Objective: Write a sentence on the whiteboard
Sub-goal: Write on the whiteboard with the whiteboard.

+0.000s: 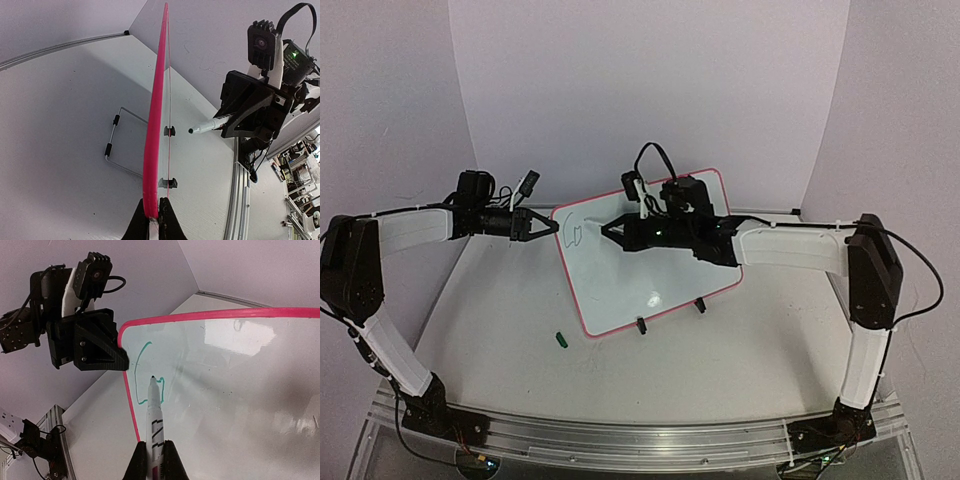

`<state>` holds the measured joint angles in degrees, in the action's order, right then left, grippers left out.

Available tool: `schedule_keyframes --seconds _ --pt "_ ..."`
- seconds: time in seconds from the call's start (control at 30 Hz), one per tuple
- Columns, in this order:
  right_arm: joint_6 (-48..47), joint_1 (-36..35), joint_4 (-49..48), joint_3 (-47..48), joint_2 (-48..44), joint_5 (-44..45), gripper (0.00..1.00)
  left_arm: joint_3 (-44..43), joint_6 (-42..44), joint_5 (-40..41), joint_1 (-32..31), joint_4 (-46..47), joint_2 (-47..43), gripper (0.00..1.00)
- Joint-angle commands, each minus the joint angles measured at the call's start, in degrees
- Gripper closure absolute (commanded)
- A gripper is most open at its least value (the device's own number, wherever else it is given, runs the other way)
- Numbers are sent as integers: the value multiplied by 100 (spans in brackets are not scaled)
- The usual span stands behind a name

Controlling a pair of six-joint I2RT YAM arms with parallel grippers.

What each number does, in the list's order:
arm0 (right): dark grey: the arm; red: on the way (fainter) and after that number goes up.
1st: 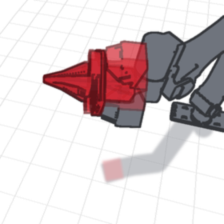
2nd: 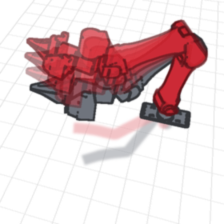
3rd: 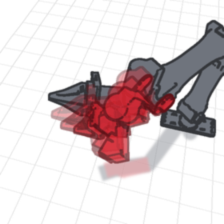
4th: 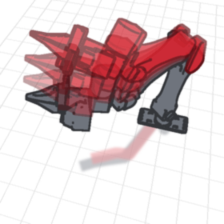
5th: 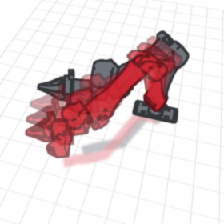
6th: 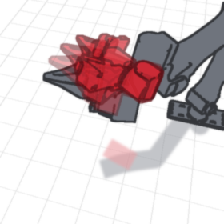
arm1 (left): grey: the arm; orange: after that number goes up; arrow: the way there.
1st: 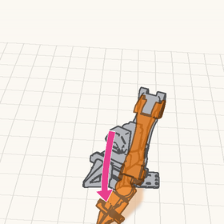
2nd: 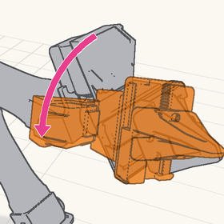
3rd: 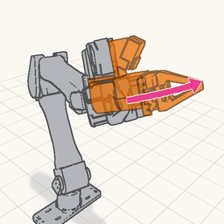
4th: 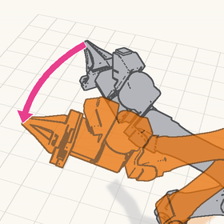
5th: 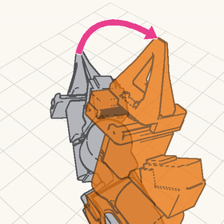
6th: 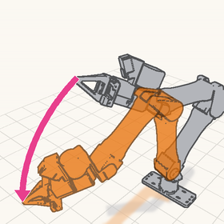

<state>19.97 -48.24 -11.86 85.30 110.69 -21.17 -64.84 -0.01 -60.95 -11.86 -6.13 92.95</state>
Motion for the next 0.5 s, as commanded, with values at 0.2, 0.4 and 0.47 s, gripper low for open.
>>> schedule_keyframes --seconds 0.2,0.4,0.47 --pt "-63 77 208 530 357 36 100 -55 381 69 -112 -124 -116 100" --pt "-71 92 252 552 431 42 100 -58 384 69 -113 -134 -128 100" --pt "-64 87 255 497 416 67 100 -57 389 80 -115 -135 -132 100"
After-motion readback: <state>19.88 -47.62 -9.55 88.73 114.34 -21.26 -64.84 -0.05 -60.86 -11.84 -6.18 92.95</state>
